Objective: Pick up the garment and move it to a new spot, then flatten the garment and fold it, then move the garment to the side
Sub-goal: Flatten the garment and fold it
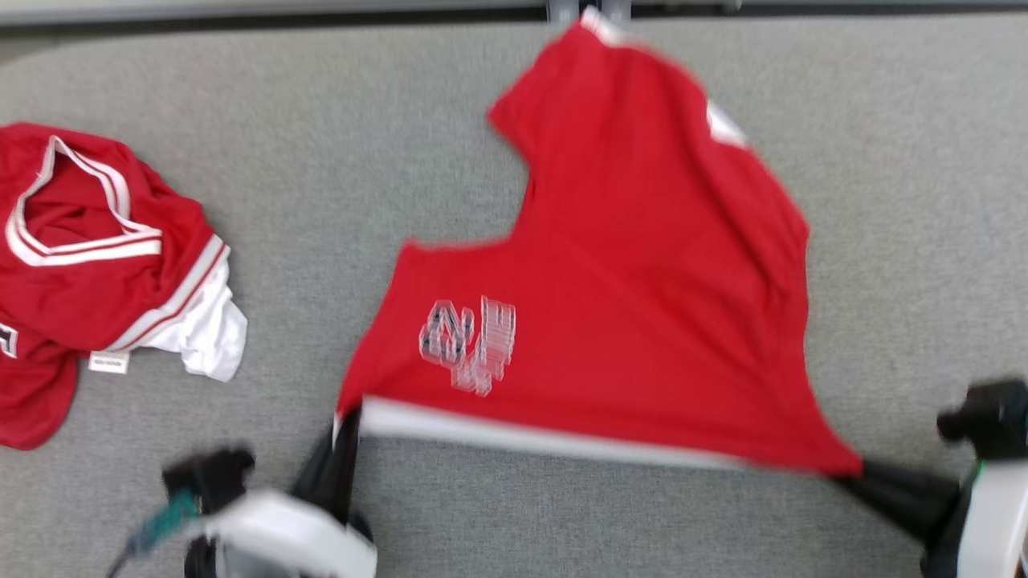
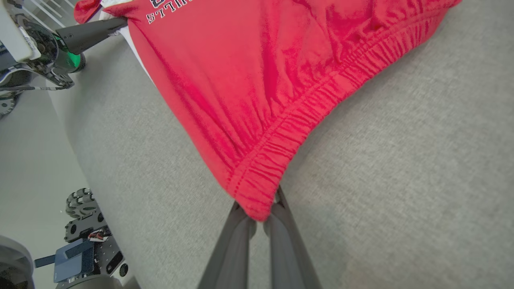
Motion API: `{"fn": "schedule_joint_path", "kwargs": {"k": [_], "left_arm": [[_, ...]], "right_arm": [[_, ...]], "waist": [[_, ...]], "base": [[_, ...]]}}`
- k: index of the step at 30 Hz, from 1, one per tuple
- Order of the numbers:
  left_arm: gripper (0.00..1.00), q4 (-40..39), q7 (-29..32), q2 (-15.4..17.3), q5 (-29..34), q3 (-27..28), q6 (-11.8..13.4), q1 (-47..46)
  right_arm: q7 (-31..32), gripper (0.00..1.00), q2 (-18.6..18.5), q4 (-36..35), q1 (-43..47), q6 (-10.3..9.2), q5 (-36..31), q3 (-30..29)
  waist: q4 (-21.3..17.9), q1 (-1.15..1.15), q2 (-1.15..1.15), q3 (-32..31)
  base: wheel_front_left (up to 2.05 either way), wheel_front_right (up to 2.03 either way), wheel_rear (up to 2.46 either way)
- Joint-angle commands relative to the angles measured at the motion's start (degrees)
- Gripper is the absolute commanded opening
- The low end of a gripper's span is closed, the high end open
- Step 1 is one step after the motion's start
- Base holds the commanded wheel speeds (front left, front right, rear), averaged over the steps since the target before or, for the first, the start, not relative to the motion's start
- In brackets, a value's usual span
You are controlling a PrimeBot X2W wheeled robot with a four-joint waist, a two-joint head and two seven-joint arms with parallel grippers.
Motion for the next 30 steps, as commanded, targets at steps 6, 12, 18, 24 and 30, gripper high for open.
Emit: {"fn": "schedule_joint_path", "kwargs": {"k": [6,12,18,24,30], "left_arm": [[0.00,-18.8,-0.2,1.0,-2.4,2.9,9.0,23.2],[0.00,-31.9,3.7,5.5,-0.2,4.6,12.2,24.0],[0.00,-37.6,11.9,11.3,3.0,5.6,14.0,13.1],[0.00,-34.9,26.3,16.4,5.6,1.4,13.5,-6.1],[0.00,-24.5,38.7,17.5,6.0,-2.7,11.2,-25.7]], "right_arm": [[-5.4,0.00,-2.6,-2.5,17.2,-0.03,1.4,-0.7],[-8.5,0.00,3.6,-3.8,21.3,-0.02,2.3,-6.8],[-8.8,0.00,9.7,-5.5,19.4,-0.01,3.2,-10.7],[-9.0,0.00,14.6,-8.3,16.0,0.01,8.6,-12.9],[-7.1,0.00,19.2,-7.0,8.6,0.01,15.6,-12.8]], "waist": [[0.6,0.00,0.00,-8.1],[-2.1,0.00,0.00,-4.7],[-6.2,0.00,0.00,-0.9],[-11.2,0.00,0.00,2.9],[-16.0,0.00,0.00,6.5]], "base": [[0.00,0.00,0.00],[0.00,0.00,0.00],[0.00,0.00,0.00],[0.00,0.00,0.00],[0.00,0.00,0.00]]}}
